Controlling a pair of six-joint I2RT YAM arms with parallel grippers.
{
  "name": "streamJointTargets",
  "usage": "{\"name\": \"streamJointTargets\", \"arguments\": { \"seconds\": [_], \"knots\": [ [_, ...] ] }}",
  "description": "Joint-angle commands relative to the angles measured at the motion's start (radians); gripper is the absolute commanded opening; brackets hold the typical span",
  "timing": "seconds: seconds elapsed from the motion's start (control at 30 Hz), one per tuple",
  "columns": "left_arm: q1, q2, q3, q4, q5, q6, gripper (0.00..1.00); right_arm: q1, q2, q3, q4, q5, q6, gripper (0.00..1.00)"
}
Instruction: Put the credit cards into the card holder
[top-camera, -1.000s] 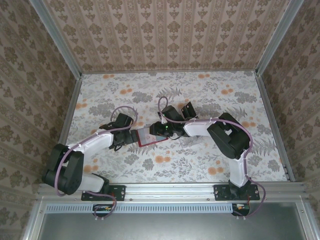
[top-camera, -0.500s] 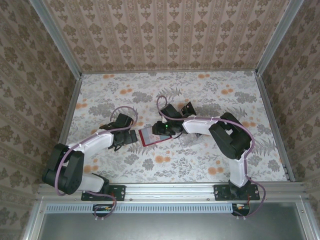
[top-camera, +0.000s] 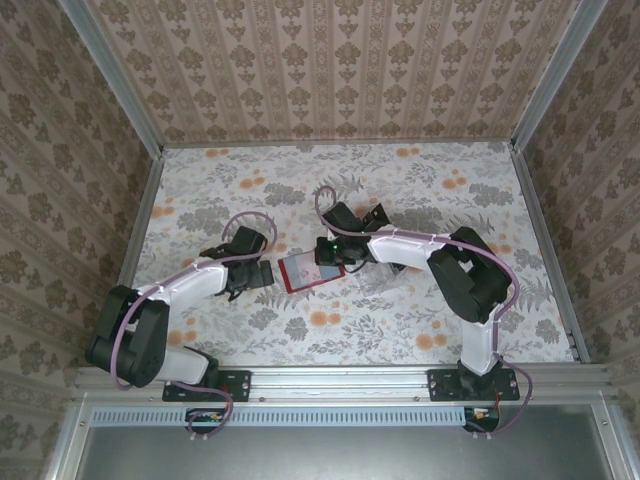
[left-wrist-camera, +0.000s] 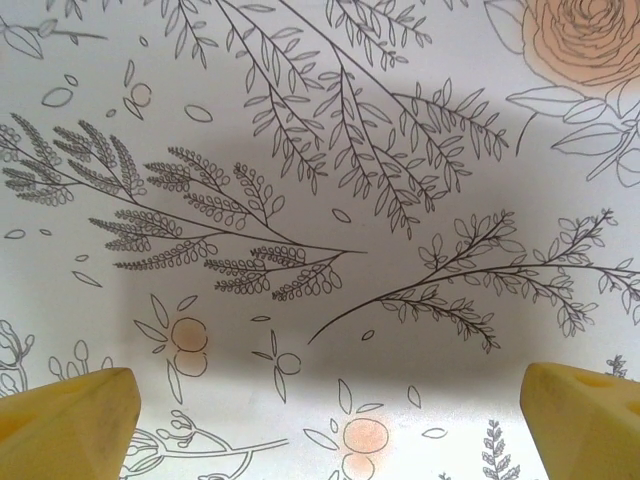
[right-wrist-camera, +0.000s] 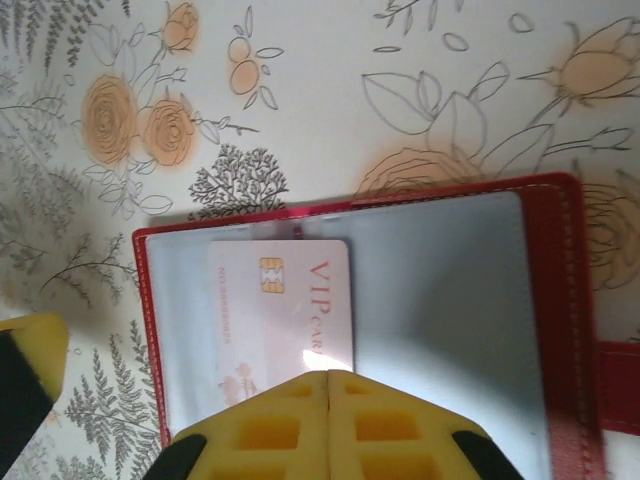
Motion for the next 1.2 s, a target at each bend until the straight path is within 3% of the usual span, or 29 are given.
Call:
{"name": "streamJointTargets", "arguments": {
  "seconds": [0.0, 0.57, 1.17],
  "knots": [
    [-0.004, 0.018, 0.039, -0.026, -0.029, 0.034, 1.00, -0.006, 0.020, 0.053, -0.108, 0.076, -0.033, 0.05],
    [-0.031, 0.138, 0.098, -0.004, -0.028, 0.043, 1.00, 0.015, 0.144, 0.144, -0.144, 0.027, -0.042, 0.01],
    [-0.030, 0.183, 0.098, 0.033, -0.009, 0.047, 1.00, 0.089, 0.159, 0.164, -0.053, -0.055, 0.068, 0.01]
  ]
}}
